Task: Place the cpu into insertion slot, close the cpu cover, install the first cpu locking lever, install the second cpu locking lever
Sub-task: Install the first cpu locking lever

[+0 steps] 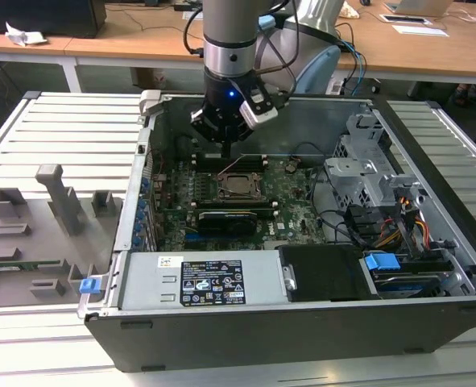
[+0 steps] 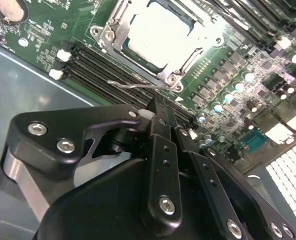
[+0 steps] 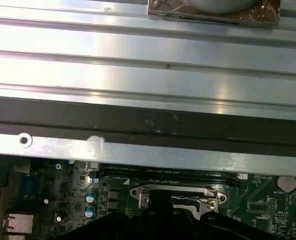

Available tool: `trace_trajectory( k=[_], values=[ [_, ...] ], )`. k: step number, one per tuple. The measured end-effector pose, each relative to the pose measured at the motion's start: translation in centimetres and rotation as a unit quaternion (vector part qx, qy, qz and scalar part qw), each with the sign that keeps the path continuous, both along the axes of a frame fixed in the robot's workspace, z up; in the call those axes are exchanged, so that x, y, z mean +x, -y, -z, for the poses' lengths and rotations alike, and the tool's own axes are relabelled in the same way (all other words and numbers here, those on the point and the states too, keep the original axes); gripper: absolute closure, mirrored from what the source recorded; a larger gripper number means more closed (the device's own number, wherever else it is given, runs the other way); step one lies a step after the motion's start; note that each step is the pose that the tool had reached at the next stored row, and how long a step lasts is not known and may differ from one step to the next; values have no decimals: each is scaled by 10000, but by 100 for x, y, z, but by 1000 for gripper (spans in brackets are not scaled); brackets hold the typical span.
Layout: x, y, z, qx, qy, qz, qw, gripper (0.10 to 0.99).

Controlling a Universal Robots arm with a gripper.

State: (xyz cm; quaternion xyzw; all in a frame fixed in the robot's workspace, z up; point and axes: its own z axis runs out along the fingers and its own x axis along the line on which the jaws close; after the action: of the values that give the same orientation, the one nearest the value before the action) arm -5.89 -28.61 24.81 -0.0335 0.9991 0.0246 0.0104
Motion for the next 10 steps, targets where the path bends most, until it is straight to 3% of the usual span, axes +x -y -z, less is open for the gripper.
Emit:
trace_trajectory(
  k=[10],
  values=[
    [96,-30,47,1,1,50,10000,976]
  ],
)
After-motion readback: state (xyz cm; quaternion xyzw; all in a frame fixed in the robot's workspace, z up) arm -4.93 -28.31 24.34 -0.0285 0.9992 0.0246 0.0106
